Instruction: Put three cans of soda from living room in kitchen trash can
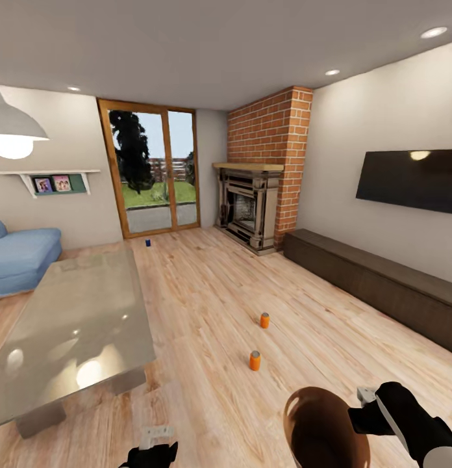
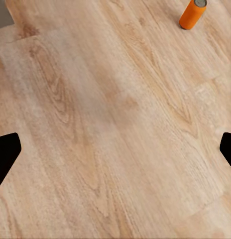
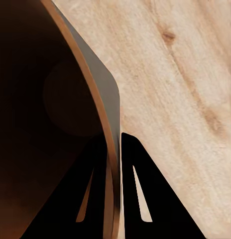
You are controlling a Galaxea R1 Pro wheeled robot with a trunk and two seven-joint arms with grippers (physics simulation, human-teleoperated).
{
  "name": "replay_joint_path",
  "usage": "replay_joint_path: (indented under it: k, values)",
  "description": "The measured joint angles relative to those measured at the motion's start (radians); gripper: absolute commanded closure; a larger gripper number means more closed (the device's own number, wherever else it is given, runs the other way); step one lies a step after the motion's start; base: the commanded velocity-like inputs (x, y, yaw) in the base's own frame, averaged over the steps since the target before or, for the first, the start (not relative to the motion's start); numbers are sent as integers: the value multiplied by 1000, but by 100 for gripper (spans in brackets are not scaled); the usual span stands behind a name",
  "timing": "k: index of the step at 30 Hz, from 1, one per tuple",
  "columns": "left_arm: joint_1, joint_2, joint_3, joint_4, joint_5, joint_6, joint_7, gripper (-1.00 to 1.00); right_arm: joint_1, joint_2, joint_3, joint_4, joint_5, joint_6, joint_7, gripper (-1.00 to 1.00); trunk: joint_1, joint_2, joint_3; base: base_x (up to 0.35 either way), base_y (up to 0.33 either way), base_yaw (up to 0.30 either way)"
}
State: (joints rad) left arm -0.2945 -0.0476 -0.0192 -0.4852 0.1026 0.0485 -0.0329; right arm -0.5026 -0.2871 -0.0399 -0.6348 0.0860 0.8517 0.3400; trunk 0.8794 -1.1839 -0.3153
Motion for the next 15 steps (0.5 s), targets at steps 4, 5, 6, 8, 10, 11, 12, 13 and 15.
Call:
replay_joint_path:
  k: [4,5,6,8,10,11,12,13,15]
  values:
    - [0,1,1,0,-1,2,-1,-100,0,-1,0,0,-6,0,1,100,0,0,0,248,177,-14]
    - [0,1,1,0,-1,2,-2,-100,0,-1,0,0,-5,0,1,100,0,0,0,266,191,-6]
    - [0,1,1,0,0,2,-2,-100,0,-1,0,0,-4,0,1,100,0,0,0,269,193,-5]
    - [0,1,0,0,-1,2,-2,-100,0,-1,0,0,-1,0,1,100,0,0,0,272,195,-3]
    - [0,2,-1,0,-1,2,-3,-100,0,-2,-1,-1,-4,0,1,100,0,0,0,276,198,-2]
    - [0,2,-1,0,-1,2,-3,-100,-1,-3,-1,-1,-5,0,1,100,0,0,0,278,199,-1]
    - [0,2,-1,0,-1,2,-3,-100,-1,-5,-2,-2,-6,0,2,100,0,0,0,282,198,-1]
    - [0,2,-2,0,-1,2,-3,-100,-1,-14,-3,-2,-14,1,2,100,0,0,0,283,197,-1]
    - [0,2,-2,0,-1,2,-4,-100,-1,-25,-3,-2,-1,-2,0,100,0,0,0,288,191,0]
